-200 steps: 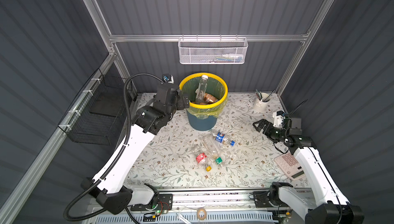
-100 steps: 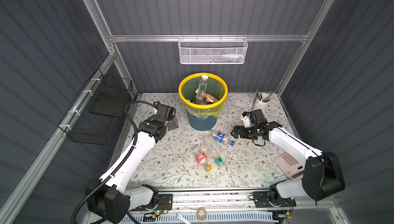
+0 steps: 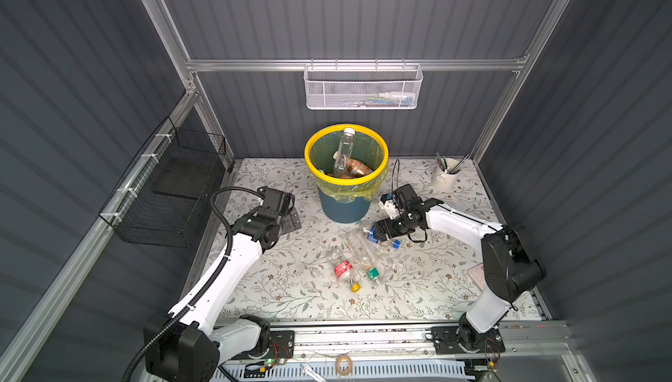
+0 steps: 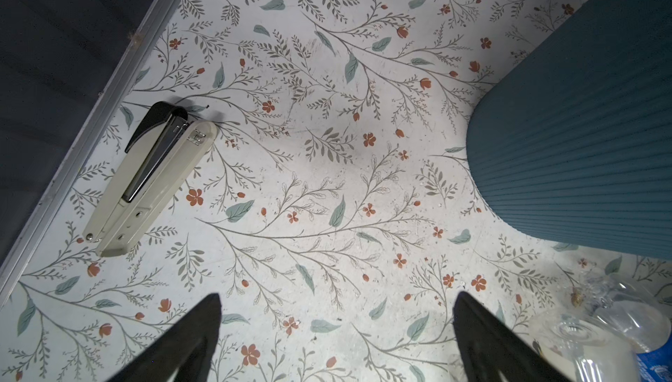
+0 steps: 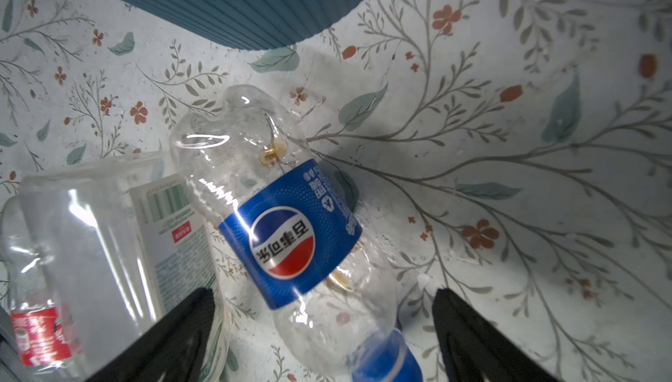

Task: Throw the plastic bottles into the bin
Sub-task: 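Draw the left arm back while the right gripper grasps the blue Pepsi bottle, then lift the Pepsi bottle over the bin and open the right gripper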

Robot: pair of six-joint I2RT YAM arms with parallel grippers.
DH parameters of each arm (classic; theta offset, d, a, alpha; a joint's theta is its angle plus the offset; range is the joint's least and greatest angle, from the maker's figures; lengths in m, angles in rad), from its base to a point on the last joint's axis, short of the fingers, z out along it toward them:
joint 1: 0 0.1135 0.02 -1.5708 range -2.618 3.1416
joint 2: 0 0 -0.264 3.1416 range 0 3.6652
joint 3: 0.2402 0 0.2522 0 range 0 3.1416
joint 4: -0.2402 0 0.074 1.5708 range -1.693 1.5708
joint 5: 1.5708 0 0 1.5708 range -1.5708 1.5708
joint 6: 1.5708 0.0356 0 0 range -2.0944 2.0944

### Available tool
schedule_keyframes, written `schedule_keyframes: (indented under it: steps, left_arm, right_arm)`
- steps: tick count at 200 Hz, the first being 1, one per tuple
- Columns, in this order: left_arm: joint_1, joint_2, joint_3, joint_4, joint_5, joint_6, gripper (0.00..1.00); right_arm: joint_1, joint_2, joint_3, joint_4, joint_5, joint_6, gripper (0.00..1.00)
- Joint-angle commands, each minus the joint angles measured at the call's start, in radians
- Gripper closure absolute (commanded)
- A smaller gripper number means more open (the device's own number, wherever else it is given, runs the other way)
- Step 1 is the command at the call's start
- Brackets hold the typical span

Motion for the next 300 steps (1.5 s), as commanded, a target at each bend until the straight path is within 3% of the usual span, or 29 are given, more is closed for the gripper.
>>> schedule_keyframes:
  steps: [1,37,53,94,150,172,191,234,248,272,287,294,297,300]
  left_arm:
    - [0.005,-0.031,-0.009,-0.023,0.006,-0.017,0.01]
    - [0.006,-0.036,-0.021,-0.031,0.001,-0.025,0.00]
    - [0.006,-0.036,-0.022,-0.028,0.004,-0.026,0.00]
    - [0.006,-0.019,-0.024,-0.018,0.021,-0.030,0.00]
    - [0.006,-0.022,-0.051,0.000,0.042,-0.045,0.00]
    - [0.006,-0.034,-0.067,0.013,0.048,-0.046,0.01]
    - [0.006,-0.039,-0.081,0.028,0.060,-0.045,0.01]
    - [0.006,-0.018,-0.083,0.055,0.108,-0.031,0.01]
    - [0.006,-0.010,-0.083,0.060,0.125,-0.033,0.01]
    - [0.003,0.011,-0.064,0.033,0.149,-0.041,0.00]
    - [0.000,0.007,-0.058,0.019,0.148,-0.052,0.01]
    - [-0.001,-0.003,-0.056,0.019,0.145,-0.054,0.01]
    - [-0.002,-0.007,-0.058,0.019,0.144,-0.056,0.01]
    - [-0.003,-0.011,-0.058,0.018,0.143,-0.057,0.01]
  right_arm:
    - [0.016,0.038,0.035,-0.022,-0.012,-0.033,0.09]
    - [0.025,0.087,0.047,-0.040,-0.002,-0.039,0.21]
    - [0.022,0.075,0.033,-0.035,0.001,-0.040,0.32]
    - [0.002,-0.091,-0.079,-0.004,0.016,-0.003,0.57]
    - [-0.151,-0.594,-0.189,-0.039,0.013,0.066,0.56]
    - [-0.228,-0.790,-0.150,-0.075,0.043,0.084,0.53]
    - [-0.253,-0.845,-0.052,-0.120,0.065,0.088,0.52]
    - [-0.236,-0.633,0.284,-0.074,-0.081,0.161,0.55]
    - [-0.158,-0.465,0.439,-0.077,-0.083,0.139,0.54]
    - [-0.040,-0.151,0.809,-0.279,-0.057,0.072,0.48]
    - [-0.037,-0.001,1.020,-0.400,-0.016,0.071,0.33]
    - [-0.039,0.043,1.098,-0.449,0.032,0.074,0.16]
    - [-0.042,0.056,1.124,-0.461,0.051,0.074,0.04]
    - [-0.043,0.065,1.144,-0.476,0.066,0.073,0.01]
